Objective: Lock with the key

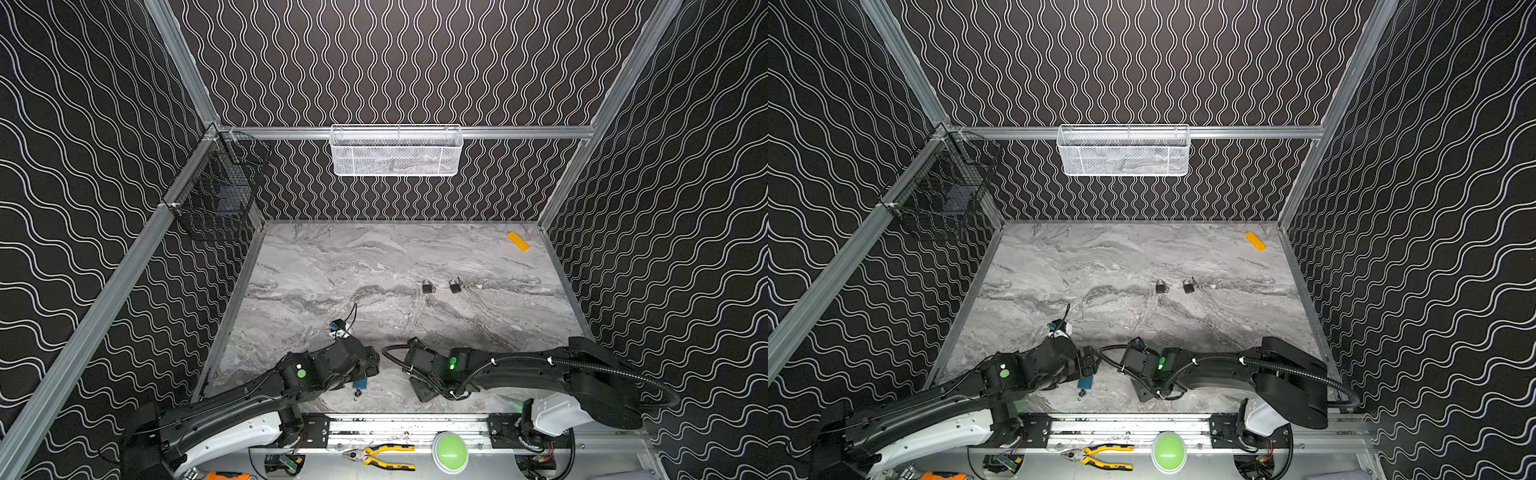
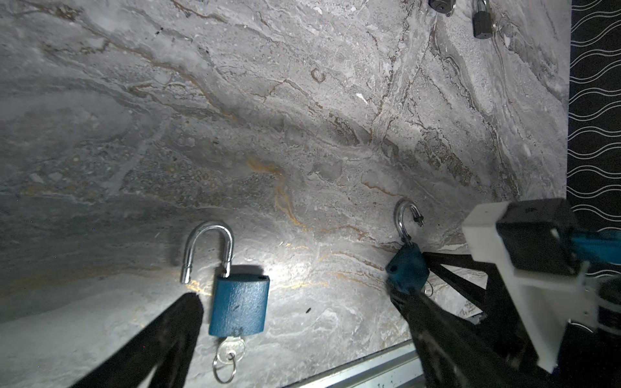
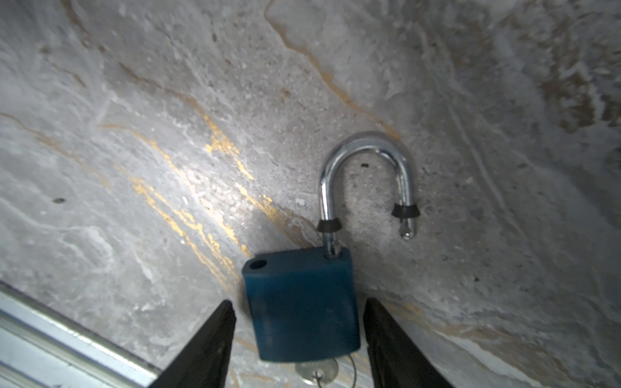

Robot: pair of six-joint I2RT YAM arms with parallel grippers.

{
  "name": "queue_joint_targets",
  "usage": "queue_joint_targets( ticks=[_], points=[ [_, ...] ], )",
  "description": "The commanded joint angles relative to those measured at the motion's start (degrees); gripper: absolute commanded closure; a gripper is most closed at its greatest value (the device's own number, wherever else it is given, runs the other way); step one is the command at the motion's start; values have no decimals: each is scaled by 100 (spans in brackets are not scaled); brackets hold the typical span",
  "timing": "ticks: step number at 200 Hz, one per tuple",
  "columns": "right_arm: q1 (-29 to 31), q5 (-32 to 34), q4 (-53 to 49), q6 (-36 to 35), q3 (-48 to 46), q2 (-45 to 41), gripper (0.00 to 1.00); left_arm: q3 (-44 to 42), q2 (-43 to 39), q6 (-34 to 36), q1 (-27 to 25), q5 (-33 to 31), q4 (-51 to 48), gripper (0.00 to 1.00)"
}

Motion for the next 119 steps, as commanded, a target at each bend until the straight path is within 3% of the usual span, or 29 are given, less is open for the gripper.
queue_joint_targets(
  ticks=[1, 56, 119],
  points=[
    [22, -1, -31, 13, 21, 60, 38, 39, 7, 7, 20, -39, 7, 1],
    [15, -21, 80, 8, -57, 140, 43, -48, -66, -15, 35, -38, 3, 1],
    [20, -19, 128, 37, -112, -23, 69, -50, -166, 12, 40, -73, -37, 1]
  ],
)
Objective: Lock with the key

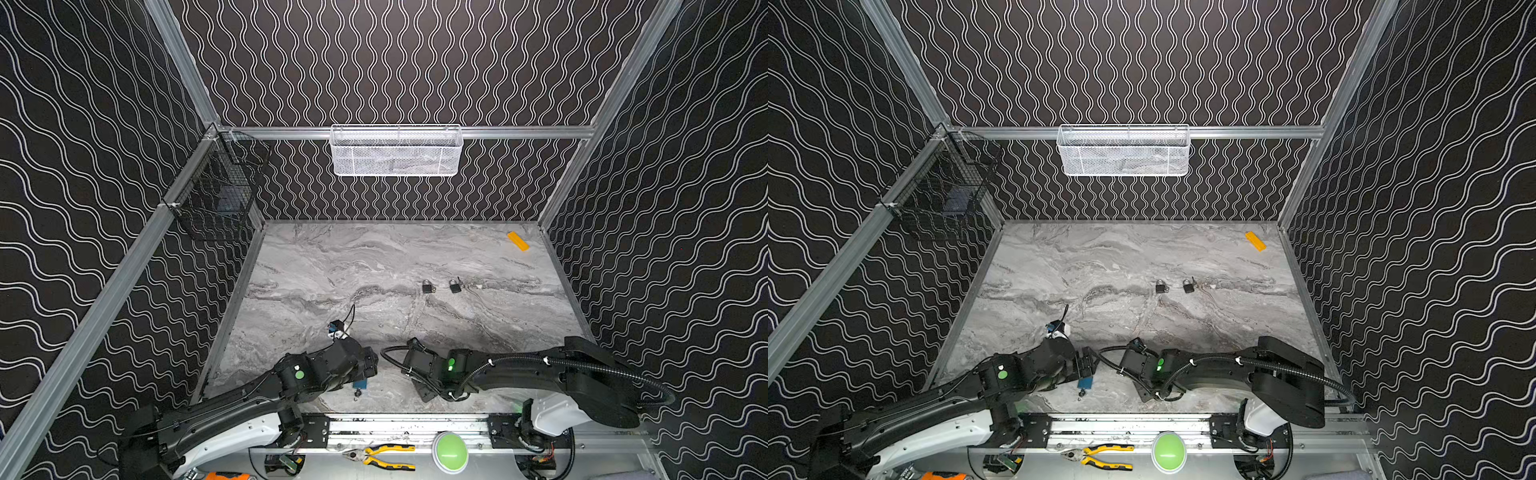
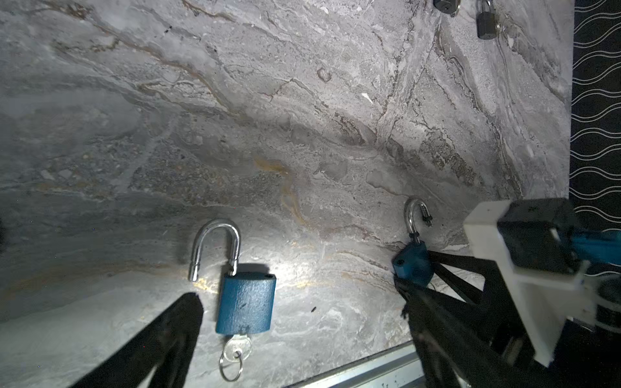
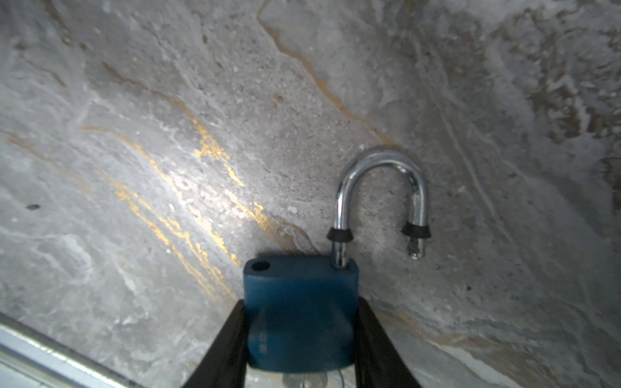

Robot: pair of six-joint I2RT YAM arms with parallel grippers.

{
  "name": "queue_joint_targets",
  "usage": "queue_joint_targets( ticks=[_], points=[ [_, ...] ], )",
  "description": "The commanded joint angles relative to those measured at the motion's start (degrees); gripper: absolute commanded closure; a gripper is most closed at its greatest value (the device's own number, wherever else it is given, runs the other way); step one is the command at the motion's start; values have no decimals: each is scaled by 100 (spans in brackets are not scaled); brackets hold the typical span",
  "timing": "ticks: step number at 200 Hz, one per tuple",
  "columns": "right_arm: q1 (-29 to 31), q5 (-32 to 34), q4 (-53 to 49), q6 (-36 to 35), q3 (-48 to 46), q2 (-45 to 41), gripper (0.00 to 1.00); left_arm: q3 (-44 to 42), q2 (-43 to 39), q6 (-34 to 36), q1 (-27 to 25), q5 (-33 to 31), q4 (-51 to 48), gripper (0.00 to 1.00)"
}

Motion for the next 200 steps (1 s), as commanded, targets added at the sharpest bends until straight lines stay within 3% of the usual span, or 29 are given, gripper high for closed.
queue_joint_targets(
  ticks=[1, 40, 75, 139, 200],
  points=[
    [-3, -156, 14, 76, -57, -65, 69, 32, -33, 15, 9, -67, 18, 1],
    [-40, 396, 78, 95, -7, -498, 78, 74, -58, 195, 28, -14, 251, 2],
    [-265, 397, 565, -360, 34, -1126, 80, 347, 232, 583, 391, 332, 575, 1],
    [-916, -257, 1120, -1784, 543, -1403, 79, 983, 1549, 1259, 1915, 2322, 2247, 3],
    [-1848, -1065, 1206, -2389, 1081, -1087, 79, 1947, 3168, 1411, 2439, 3461, 3321, 7]
  ],
)
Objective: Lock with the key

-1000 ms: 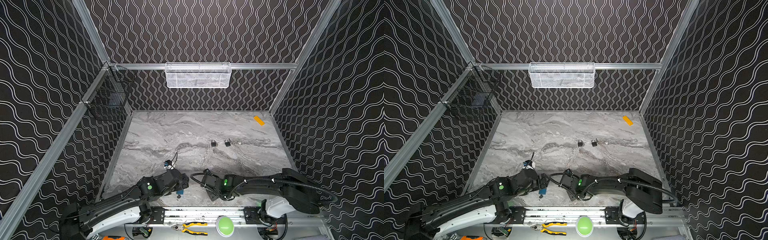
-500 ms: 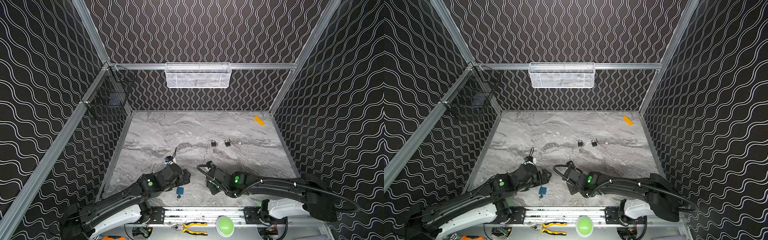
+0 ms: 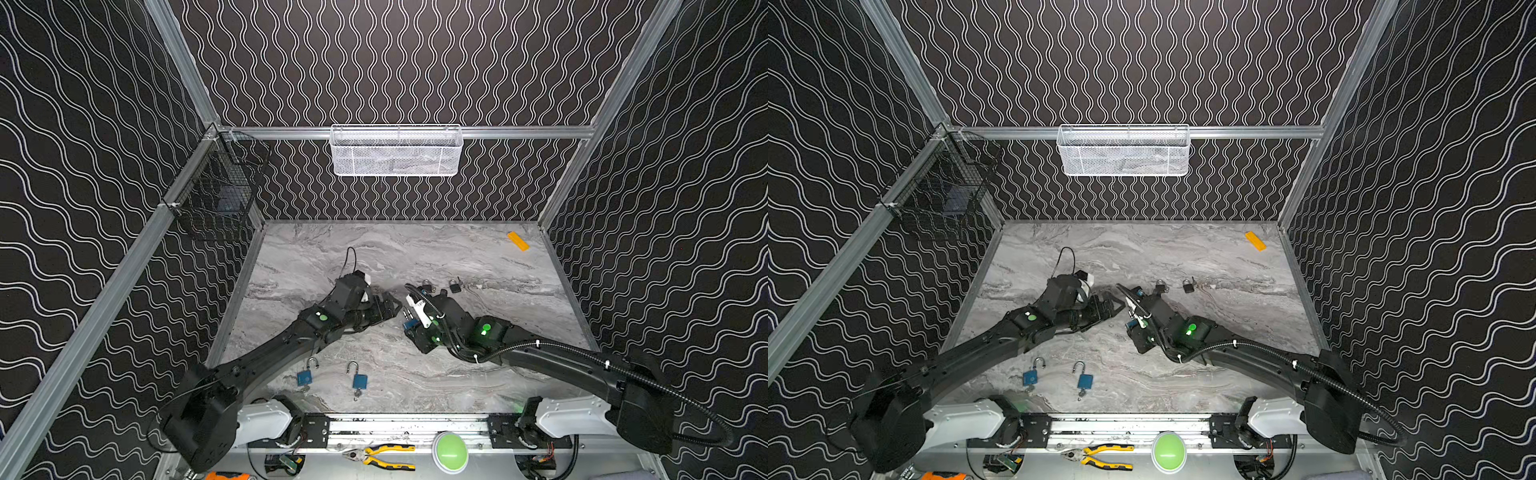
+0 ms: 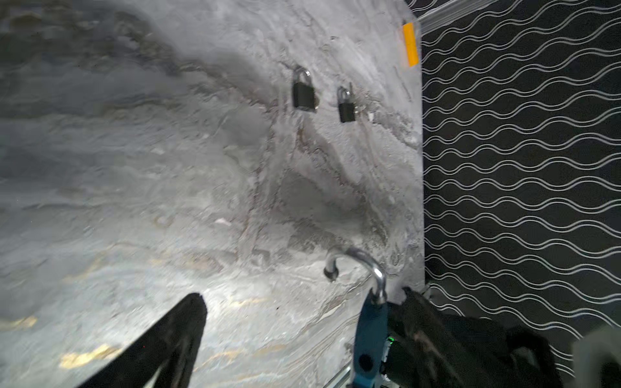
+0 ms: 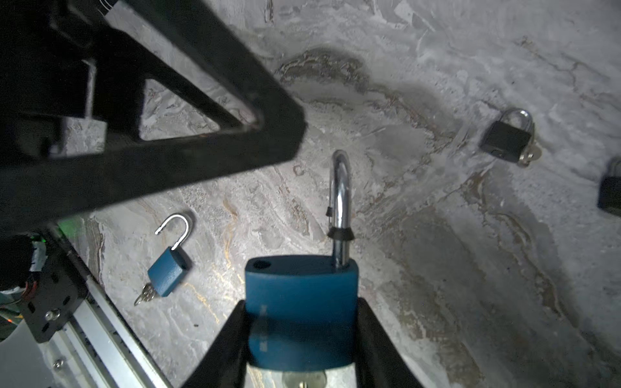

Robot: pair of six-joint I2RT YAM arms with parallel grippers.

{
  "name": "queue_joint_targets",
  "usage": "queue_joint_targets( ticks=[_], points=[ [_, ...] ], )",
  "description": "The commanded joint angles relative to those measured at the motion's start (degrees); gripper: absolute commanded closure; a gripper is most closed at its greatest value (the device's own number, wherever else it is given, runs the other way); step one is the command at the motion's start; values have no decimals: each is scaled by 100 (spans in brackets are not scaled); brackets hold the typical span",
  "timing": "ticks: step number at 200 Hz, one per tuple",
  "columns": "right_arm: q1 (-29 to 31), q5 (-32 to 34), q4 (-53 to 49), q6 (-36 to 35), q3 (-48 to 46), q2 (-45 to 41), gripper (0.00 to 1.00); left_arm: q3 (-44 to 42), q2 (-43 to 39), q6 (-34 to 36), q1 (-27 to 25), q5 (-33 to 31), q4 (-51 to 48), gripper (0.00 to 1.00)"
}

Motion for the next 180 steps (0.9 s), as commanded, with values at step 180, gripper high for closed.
queue_joint_targets(
  ticks=[180],
  points=[
    [-1002, -1658, 811, -374, 426, 412, 79, 101, 1165, 115, 385, 1559, 2887, 13]
  ],
)
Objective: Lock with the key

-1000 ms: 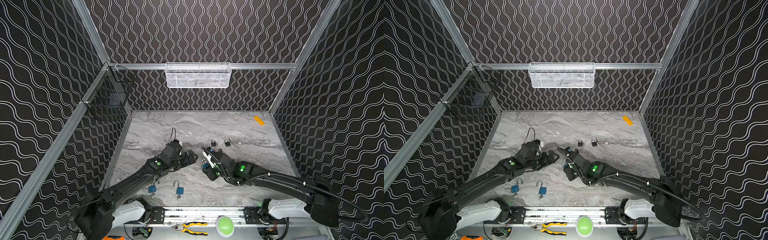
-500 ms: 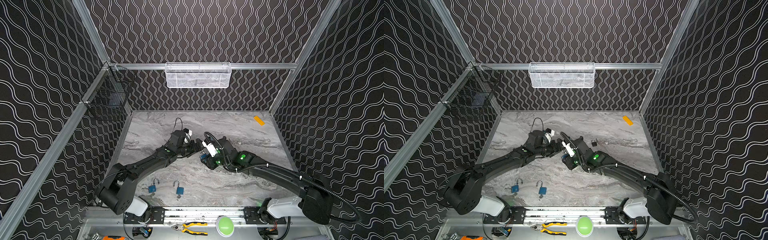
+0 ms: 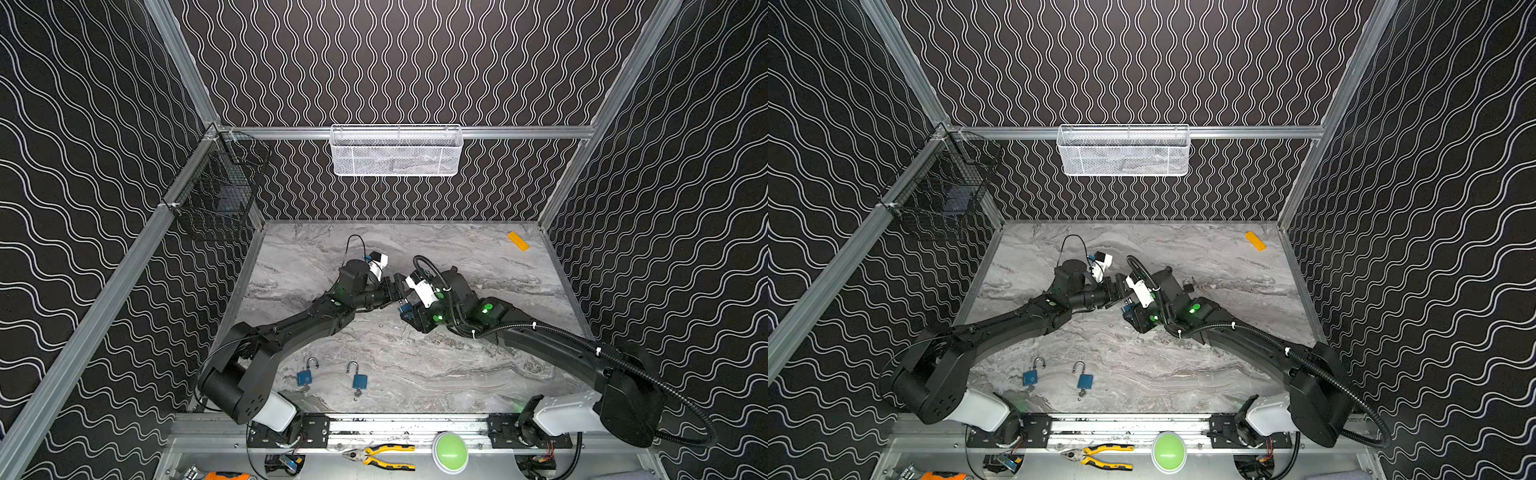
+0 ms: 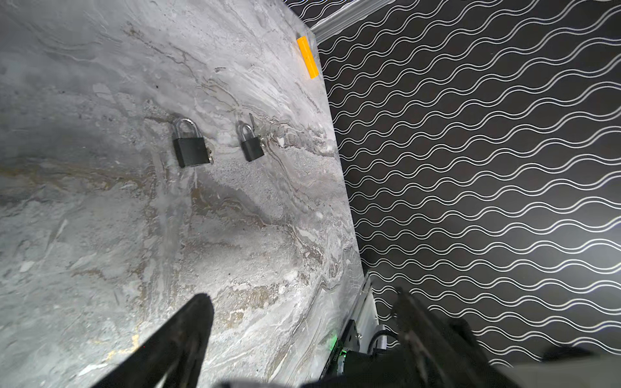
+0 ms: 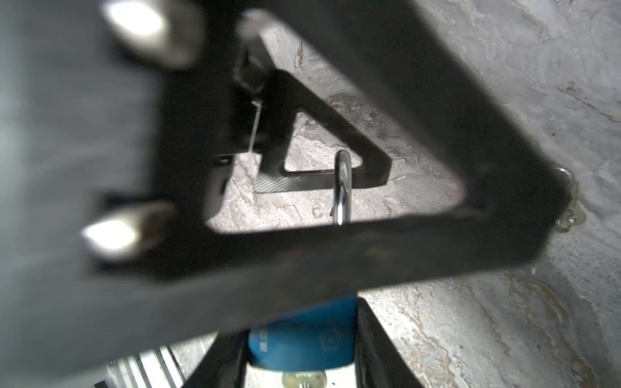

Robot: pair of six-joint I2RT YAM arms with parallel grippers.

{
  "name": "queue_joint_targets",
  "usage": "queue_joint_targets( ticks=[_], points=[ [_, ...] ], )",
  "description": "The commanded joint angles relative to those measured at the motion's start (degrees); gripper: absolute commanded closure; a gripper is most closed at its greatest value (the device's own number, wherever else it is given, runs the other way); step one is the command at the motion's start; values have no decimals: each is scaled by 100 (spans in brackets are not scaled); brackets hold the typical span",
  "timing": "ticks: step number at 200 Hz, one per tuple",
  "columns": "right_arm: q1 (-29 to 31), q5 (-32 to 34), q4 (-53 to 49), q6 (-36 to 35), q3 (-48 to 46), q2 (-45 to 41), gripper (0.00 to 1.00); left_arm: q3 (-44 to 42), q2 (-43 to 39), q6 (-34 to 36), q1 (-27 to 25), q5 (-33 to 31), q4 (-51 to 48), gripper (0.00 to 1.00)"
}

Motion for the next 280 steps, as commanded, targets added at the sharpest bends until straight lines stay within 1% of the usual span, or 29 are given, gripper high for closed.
queue_joint_targets(
  ticks=[1, 43, 73, 100, 114, 139, 192, 222, 280],
  points=[
    [-59, -179, 433, 24, 12, 24, 79, -18, -81, 142, 9, 94, 165, 13],
    [-145, -263, 553, 41, -26, 67, 79, 0, -145, 240, 9, 153, 29, 18],
    [-177, -290, 584, 36, -22, 103, 79, -35, -153, 233, 16, 128, 13, 24],
    [-189, -307, 572, 16, -14, 140, 79, -15, -153, 240, 27, 110, -49, 31],
    [-188, -325, 578, 7, -22, 140, 79, 51, -152, 292, 33, 72, -203, 38],
    [-190, -351, 591, 16, -30, 106, 79, 163, -162, 408, 38, 25, -436, 40],
    [-190, -415, 621, 33, -129, 43, 79, 142, -178, 416, 52, 12, -390, 53],
    [-186, -404, 599, 33, -148, 25, 79, 64, -301, 398, 63, -70, -386, 54],
    [-193, -352, 604, 60, -147, -18, 80, 70, -322, 429, 80, -10, -456, 54]
  ],
)
